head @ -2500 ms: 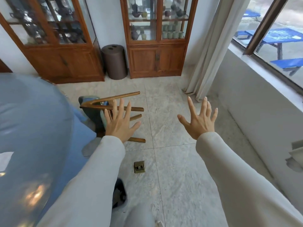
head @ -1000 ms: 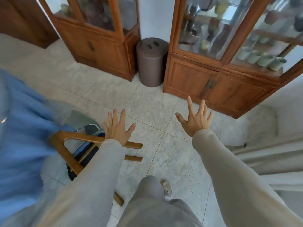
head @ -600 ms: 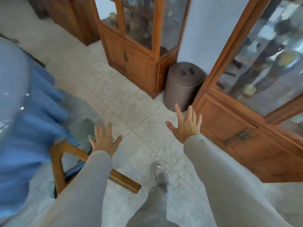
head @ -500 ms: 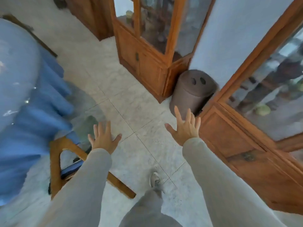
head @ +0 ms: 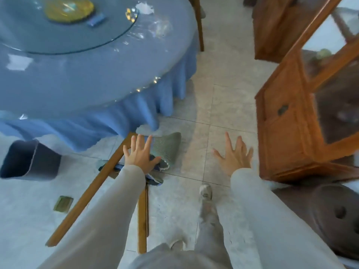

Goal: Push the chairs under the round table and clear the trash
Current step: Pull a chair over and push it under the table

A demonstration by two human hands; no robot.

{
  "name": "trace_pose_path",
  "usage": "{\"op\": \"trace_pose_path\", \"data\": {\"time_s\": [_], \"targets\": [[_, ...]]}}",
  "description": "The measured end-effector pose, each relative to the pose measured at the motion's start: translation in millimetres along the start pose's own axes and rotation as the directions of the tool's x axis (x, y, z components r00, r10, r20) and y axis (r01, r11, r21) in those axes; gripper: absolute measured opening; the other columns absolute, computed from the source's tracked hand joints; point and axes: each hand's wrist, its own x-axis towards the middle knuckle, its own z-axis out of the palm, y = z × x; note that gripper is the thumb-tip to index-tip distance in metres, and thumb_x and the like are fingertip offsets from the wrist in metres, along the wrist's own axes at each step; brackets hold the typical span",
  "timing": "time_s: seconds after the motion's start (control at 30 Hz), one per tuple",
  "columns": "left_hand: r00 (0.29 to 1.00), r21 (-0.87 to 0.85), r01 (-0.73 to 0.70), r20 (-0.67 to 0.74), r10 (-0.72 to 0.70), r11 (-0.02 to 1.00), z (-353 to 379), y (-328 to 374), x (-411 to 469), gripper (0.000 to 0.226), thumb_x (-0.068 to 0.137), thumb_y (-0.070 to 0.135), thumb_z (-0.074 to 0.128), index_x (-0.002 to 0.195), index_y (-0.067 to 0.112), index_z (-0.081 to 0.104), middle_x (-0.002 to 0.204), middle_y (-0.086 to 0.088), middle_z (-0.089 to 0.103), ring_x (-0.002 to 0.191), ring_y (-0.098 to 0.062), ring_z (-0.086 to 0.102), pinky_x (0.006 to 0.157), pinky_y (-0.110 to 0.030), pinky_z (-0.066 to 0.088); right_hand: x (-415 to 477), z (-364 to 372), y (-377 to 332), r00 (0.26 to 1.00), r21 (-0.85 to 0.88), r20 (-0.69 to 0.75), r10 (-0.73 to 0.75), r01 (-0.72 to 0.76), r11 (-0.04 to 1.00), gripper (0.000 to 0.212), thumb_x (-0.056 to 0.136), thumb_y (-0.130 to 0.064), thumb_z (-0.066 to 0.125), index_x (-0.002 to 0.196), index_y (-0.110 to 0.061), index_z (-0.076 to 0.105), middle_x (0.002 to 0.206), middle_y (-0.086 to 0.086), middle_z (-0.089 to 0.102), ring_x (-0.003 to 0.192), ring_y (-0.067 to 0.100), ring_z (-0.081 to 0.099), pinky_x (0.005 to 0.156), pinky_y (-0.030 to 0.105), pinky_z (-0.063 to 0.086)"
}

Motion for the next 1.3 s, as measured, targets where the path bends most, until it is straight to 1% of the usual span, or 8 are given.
{"op": "trace_pose_path", "data": {"time_s": [0.37,0.67,0.87,0.97,1.03,1.07,1.13,1.3], "targets": [[0.944,-0.060,0.328,0.051,-0.326,0.943,5,-6,138,0.104,0.088,0.069,0.057,0.161,0.033,-0.007,0.170,-0.008,-0.012,0.156,-0.034,-0.012,0.123,-0.065,0.002,216,33,-130,0.824,0.088,0.172,-0.539,0.532,0.842,0.081,0.092,-0.077,0.029,0.157,-0.042,-0.005,0.165,0.019,0.004,0.150,0.038,0.015,0.120,0.061,0.003],[0.965,-0.017,0.226,0.137,-0.222,0.974,135,-31,272,0.119,0.078,0.063,0.075,0.161,0.031,-0.002,0.169,-0.012,-0.008,0.156,-0.037,-0.010,0.121,-0.068,0.005,346,209,-172,0.652,0.012,0.411,-0.638,0.695,0.719,0.100,0.084,-0.082,0.043,0.159,-0.037,-0.006,0.166,0.020,0.001,0.151,0.038,0.010,0.120,0.061,0.005],[0.959,0.295,-0.045,0.281,-0.041,0.954,242,-60,341,0.136,0.066,0.078,0.073,0.161,0.024,-0.009,0.169,-0.014,-0.013,0.155,-0.040,-0.012,0.116,-0.075,-0.002,404,329,-172,0.536,0.014,0.544,-0.646,0.764,0.645,0.141,0.060,-0.068,0.083,0.157,-0.036,-0.014,0.167,0.014,-0.006,0.153,0.034,0.002,0.120,0.062,0.005],[0.928,0.343,-0.148,0.373,0.010,0.928,261,-68,371,0.143,0.054,0.089,0.070,0.161,0.031,-0.005,0.170,-0.011,-0.003,0.156,-0.040,-0.006,0.113,-0.077,-0.009,427,362,-179,0.472,0.060,0.538,-0.698,0.805,0.590,0.142,0.048,-0.068,0.087,0.157,-0.036,0.001,0.165,0.009,0.016,0.151,0.029,0.015,0.120,0.061,0.010],[0.880,0.312,-0.195,0.474,0.026,0.930,255,-61,391,0.136,0.046,0.088,0.074,0.157,0.035,0.017,0.159,-0.009,0.036,0.149,-0.040,0.028,0.117,-0.072,0.009,440,367,-187,0.415,0.112,0.544,-0.729,0.825,0.554,0.131,0.042,-0.072,0.086,0.152,-0.033,0.026,0.150,0.003,0.045,0.140,0.026,0.039,0.119,0.055,0.021],[0.858,0.288,-0.192,0.514,0.018,0.938,250,-56,397,0.123,0.045,0.085,0.078,0.148,0.033,0.034,0.133,-0.002,0.058,0.130,-0.035,0.051,0.112,-0.062,0.032,445,366,-191,0.395,0.122,0.554,-0.733,0.832,0.541,0.119,0.040,-0.074,0.086,0.141,-0.030,0.041,0.135,0.000,0.058,0.128,0.024,0.052,0.111,0.049,0.034],[0.835,0.263,-0.178,0.550,0.004,0.948,244,-48,404,0.094,0.046,0.075,0.086,0.118,0.025,0.053,0.085,0.008,0.057,0.091,-0.024,0.059,0.080,-0.040,0.050,449,359,-196,0.387,0.094,0.559,-0.733,0.849,0.520,0.098,0.040,-0.076,0.085,0.118,-0.026,0.054,0.110,-0.005,0.066,0.105,0.020,0.062,0.080,0.037,0.042],[0.833,0.249,-0.165,0.553,-0.001,0.954,234,-37,392,0.090,0.042,0.077,0.086,0.111,0.024,0.064,0.090,0.006,0.065,0.090,-0.024,0.065,0.082,-0.041,0.058,442,347,-187,0.374,0.082,0.548,-0.748,0.866,0.493,0.089,0.041,-0.077,0.085,0.101,-0.021,0.052,0.093,-0.003,0.064,0.090,0.022,0.063,0.068,0.033,0.042]]}}
